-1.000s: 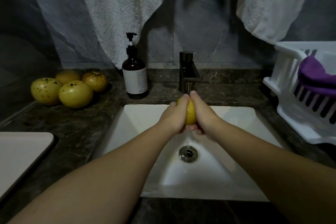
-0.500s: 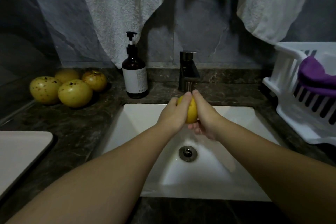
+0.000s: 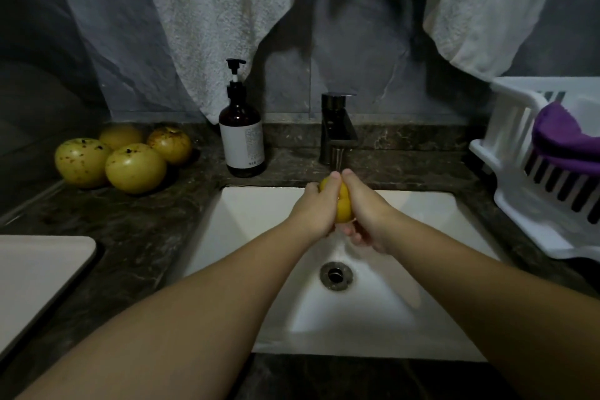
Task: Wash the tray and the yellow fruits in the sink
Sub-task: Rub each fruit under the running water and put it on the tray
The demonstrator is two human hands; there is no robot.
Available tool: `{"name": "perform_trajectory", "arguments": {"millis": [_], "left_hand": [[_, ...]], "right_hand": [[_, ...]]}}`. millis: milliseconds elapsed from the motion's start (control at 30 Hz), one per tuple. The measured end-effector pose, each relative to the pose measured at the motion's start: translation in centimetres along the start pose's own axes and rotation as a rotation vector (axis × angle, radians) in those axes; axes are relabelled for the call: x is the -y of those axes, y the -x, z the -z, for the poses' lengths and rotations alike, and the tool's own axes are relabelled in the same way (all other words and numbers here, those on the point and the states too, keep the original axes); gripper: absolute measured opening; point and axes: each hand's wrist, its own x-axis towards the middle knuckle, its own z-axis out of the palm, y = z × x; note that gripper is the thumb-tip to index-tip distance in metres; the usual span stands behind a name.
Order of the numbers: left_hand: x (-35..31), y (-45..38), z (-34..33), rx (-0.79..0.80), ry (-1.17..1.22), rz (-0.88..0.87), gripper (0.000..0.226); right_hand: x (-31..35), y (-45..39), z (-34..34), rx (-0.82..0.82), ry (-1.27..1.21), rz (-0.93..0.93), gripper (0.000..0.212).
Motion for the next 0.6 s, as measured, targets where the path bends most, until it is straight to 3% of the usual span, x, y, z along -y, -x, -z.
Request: {"name": "perform_trajectory", "arguments": {"millis": [100,233,333,467,600], "left_hand": [[-0.35,0.22,0.31,0.106,0.146,0.084,0.076],[-0.23,0.07,0.08,0.010,-0.005,-0.010,0.074],[-0.45,0.48,-0.01,0.148,0.113,0.071,0.081],[-0.23,0.02,-0.01,0.038,0.008,0.003,0.071],[-0.46,0.28,0.22,0.137,0.138,0.096,0.074]], "right_hand": [[-0.13,0.14,-0.22,-0.110,0.104,0.207,0.048],[0.10,0.12,0.02,-0.022,-0.066,-0.015,0.059],[0.06,-0.08,0.09,-0.135,0.045,0.150,0.045],[-0.07,-0.10,0.47,-0.034,-0.046,-0.053,0.069],[0.10,-0.12,0.24,-0.120,0.047,0.126,0.050]]}}
